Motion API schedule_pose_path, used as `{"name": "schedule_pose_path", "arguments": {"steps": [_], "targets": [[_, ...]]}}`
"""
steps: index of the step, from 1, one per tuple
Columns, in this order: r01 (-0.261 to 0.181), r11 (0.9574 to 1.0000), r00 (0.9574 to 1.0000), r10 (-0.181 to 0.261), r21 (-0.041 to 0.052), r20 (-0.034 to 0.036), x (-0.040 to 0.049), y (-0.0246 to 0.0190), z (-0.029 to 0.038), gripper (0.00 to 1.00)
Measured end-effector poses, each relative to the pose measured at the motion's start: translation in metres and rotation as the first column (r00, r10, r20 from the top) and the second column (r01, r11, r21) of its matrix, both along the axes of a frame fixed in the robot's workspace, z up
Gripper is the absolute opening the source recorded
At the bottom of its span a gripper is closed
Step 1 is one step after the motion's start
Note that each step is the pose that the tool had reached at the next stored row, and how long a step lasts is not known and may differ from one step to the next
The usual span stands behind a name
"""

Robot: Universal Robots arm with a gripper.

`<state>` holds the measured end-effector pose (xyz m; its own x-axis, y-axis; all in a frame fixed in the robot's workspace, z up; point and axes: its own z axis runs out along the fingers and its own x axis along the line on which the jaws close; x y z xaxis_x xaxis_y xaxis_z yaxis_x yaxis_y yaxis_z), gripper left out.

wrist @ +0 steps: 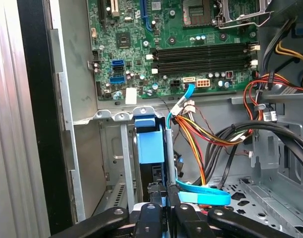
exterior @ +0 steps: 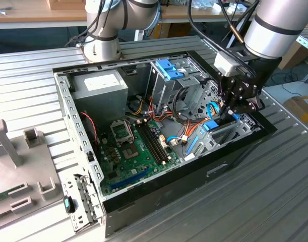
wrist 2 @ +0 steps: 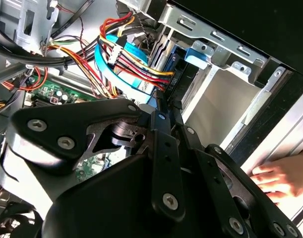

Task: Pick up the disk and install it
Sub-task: 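Insert the second disk wire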

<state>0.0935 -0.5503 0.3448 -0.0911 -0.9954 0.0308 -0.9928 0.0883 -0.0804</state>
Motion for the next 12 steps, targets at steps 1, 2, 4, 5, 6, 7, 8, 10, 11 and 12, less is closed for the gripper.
{"name": "schedule_pose_path", "arguments": {"steps": [1,2,4,5,6,7,8,10,11,12], "targets": [[0.000,1.0000,1.0000,0.000,0.0017,0.0002,0.0000,0.0000,-0.0009,0.16],[-0.001,1.0000,1.0000,0.001,0.0012,0.0001,0.0000,0.0000,-0.0007,0.16],[-0.003,1.0000,1.0000,0.003,0.0005,0.0001,0.0000,0.0000,-0.0007,0.16],[-0.003,1.0000,1.0000,0.003,0.0000,0.0001,0.0000,-0.0001,-0.0016,0.16],[-0.003,1.0000,1.0000,0.003,0.0000,0.0001,0.0000,-0.0003,-0.0022,0.16],[-0.003,1.0000,1.0000,0.003,0.0001,0.0001,0.0000,-0.0003,-0.0025,0.16],[-0.003,1.0000,1.0000,0.003,0.0001,0.0001,0.0000,-0.0003,-0.0026,0.16],[-0.003,1.0000,1.0000,0.003,0.0004,0.0000,0.0000,-0.0003,-0.0034,0.16],[-0.003,1.0000,1.0000,0.003,0.0002,0.0000,0.0000,-0.0003,-0.0041,0.16],[-0.003,1.0000,1.0000,0.003,0.0000,0.0000,0.0000,-0.0004,-0.0042,0.16]]}}
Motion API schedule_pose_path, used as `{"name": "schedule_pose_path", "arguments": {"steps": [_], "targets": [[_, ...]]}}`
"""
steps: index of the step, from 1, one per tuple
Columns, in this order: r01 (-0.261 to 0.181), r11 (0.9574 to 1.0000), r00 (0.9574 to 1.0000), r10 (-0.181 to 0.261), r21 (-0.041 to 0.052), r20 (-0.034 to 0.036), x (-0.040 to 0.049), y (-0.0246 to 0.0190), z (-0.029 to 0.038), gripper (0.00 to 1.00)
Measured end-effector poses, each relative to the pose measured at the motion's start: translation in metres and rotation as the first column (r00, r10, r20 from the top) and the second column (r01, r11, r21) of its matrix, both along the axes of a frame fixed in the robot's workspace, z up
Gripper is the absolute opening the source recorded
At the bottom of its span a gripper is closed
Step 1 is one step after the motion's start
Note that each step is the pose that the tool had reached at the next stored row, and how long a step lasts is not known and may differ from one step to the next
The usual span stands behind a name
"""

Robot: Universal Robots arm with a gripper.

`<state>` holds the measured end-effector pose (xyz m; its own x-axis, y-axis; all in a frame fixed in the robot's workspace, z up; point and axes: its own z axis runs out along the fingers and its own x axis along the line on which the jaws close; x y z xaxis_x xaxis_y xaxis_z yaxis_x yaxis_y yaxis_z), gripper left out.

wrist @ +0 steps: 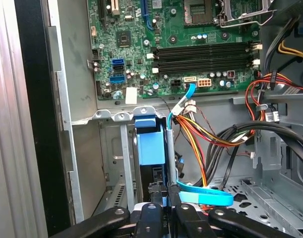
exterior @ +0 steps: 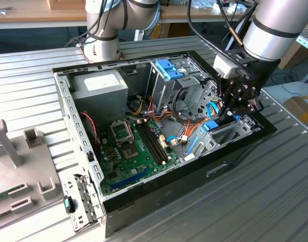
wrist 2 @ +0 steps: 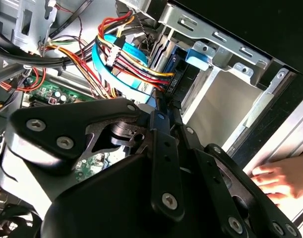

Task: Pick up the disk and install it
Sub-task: 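Insert the second disk wire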

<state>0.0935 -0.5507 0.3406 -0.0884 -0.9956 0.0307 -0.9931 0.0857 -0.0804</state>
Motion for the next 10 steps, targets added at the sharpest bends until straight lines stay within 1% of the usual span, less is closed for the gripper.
{"name": "schedule_pose_path", "arguments": {"steps": [2,7,8,9,10], "targets": [[0.000,1.0000,1.0000,0.000,-0.0003,0.0000,0.0000,0.0000,-0.0021,0.16],[0.000,1.0000,1.0000,0.000,0.0003,0.0000,0.0000,0.0000,-0.0027,0.16],[0.000,1.0000,1.0000,0.000,0.0016,0.0002,0.0001,0.0001,-0.0033,0.16],[0.000,1.0000,1.0000,0.000,0.0006,0.0001,0.0000,0.0000,-0.0029,0.24],[0.000,1.0000,1.0000,0.000,0.0004,0.0001,0.0000,0.0000,-0.0026,0.24]]}}
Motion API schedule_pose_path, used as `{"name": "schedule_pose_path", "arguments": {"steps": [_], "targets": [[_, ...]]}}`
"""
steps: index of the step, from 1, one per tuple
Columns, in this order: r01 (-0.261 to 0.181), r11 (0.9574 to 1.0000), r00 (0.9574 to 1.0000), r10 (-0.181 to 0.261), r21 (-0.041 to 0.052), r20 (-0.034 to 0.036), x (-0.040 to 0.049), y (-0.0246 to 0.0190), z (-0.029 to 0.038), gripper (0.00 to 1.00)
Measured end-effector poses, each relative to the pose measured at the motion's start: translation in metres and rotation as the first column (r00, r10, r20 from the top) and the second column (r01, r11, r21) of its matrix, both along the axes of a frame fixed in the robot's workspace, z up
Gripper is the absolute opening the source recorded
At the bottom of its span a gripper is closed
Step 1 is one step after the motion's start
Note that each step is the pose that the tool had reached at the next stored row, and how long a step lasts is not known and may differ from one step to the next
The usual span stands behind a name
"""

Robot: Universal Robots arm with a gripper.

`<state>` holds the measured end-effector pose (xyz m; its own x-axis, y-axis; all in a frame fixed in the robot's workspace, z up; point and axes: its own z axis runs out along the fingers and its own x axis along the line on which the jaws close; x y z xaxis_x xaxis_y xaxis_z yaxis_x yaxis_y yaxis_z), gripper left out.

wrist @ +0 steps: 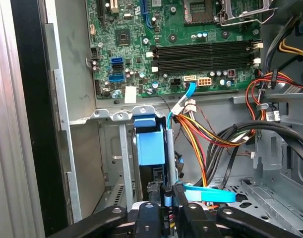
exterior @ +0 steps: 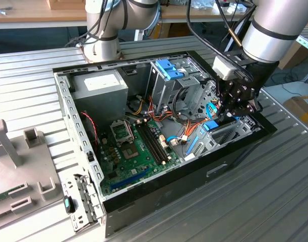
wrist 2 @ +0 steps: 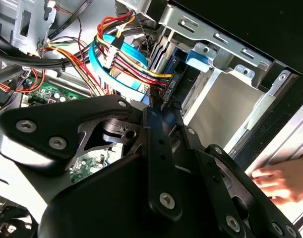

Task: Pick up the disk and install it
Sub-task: 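Insert the second disk wire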

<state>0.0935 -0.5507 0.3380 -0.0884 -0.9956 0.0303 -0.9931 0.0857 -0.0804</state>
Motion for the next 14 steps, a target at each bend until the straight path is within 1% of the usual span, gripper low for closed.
{"name": "schedule_pose_path", "arguments": {"steps": [1,2,3,4,7,8,9,14], "targets": [[0.000,1.0000,1.0000,0.000,0.0002,0.0000,0.0000,0.0000,0.0087,0.24],[0.000,1.0000,1.0000,0.000,0.0000,0.0000,0.0000,0.0000,0.0194,0.24],[0.000,1.0000,1.0000,0.000,0.0001,0.0000,0.0000,0.0000,0.0280,0.24],[0.000,1.0000,1.0000,0.000,0.0000,0.0000,0.0000,0.0000,0.0314,0.24],[0.000,1.0000,1.0000,0.000,0.0000,0.0010,0.0000,0.0000,0.0380,0.24],[0.000,1.0000,1.0000,0.000,0.0001,0.0015,0.0000,0.0001,0.0421,0.24],[0.000,1.0000,1.0000,0.000,0.0003,0.0017,0.0000,0.0000,0.0435,0.24],[0.000,1.0000,1.0000,0.000,0.0001,0.0017,0.0000,0.0000,0.0440,0.24]]}}
